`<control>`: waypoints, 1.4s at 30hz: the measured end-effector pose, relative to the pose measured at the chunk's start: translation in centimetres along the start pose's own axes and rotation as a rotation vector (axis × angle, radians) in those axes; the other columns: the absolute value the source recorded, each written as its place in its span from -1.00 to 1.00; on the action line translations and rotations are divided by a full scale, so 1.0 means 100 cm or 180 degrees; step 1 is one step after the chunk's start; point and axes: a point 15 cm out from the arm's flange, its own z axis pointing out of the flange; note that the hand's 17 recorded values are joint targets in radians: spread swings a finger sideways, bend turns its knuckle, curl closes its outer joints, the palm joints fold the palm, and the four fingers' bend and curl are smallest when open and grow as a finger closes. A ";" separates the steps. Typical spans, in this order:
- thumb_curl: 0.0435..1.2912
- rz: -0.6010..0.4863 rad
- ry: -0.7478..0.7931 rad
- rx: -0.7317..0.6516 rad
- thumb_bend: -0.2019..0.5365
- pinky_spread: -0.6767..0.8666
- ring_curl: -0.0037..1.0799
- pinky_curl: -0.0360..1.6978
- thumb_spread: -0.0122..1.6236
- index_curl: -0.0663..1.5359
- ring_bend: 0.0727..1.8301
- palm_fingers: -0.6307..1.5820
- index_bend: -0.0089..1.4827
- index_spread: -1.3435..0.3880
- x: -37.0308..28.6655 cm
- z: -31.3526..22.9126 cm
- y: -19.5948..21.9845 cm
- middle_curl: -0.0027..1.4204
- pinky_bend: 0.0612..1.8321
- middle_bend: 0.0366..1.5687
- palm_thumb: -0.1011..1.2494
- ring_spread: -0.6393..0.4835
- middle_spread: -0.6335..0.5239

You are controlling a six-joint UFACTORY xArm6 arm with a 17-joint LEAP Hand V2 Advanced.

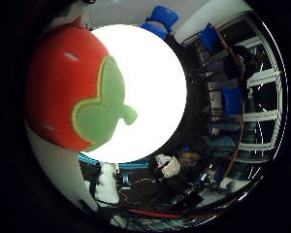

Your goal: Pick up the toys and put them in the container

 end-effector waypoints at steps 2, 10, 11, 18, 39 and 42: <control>0.00 -0.0049 -0.0056 0.0117 -0.48 -0.35 0.20 0.34 0.25 0.08 0.59 0.58 0.33 0.24 -0.026 0.006 -0.017 -0.04 0.26 0.76 0.64 -0.19 -0.12; 0.04 -0.0116 -0.0296 0.0455 -0.49 -0.37 0.19 0.43 0.22 0.10 0.59 0.59 0.30 0.24 -0.092 0.052 -0.086 -0.04 0.20 0.76 0.66 -0.18 -0.12; 0.04 -0.0119 -0.0311 0.0483 -0.49 -0.37 0.19 0.45 0.22 0.11 0.59 0.59 0.30 0.24 -0.097 0.059 -0.094 -0.04 0.19 0.76 0.66 -0.18 -0.12; 0.03 -0.0097 -0.0398 0.0394 -0.50 -0.38 0.17 0.47 0.24 0.13 0.59 0.60 0.26 0.23 -0.114 0.121 -0.120 -0.04 0.16 0.75 0.57 -0.19 -0.11; -0.31 -0.0465 -0.0674 -0.0013 -0.51 0.21 -0.48 -0.09 0.48 -0.27 -0.22 -0.35 -0.66 -0.02 -0.138 0.155 -0.097 -0.48 -0.14 -0.32 0.13 0.30 -0.02; -0.34 -0.0530 -0.0700 -0.0080 -0.50 0.47 -0.56 -0.18 0.49 -0.34 -0.34 -0.38 -0.70 -0.01 -0.139 0.155 -0.091 -0.53 -0.20 -0.45 0.10 0.44 0.05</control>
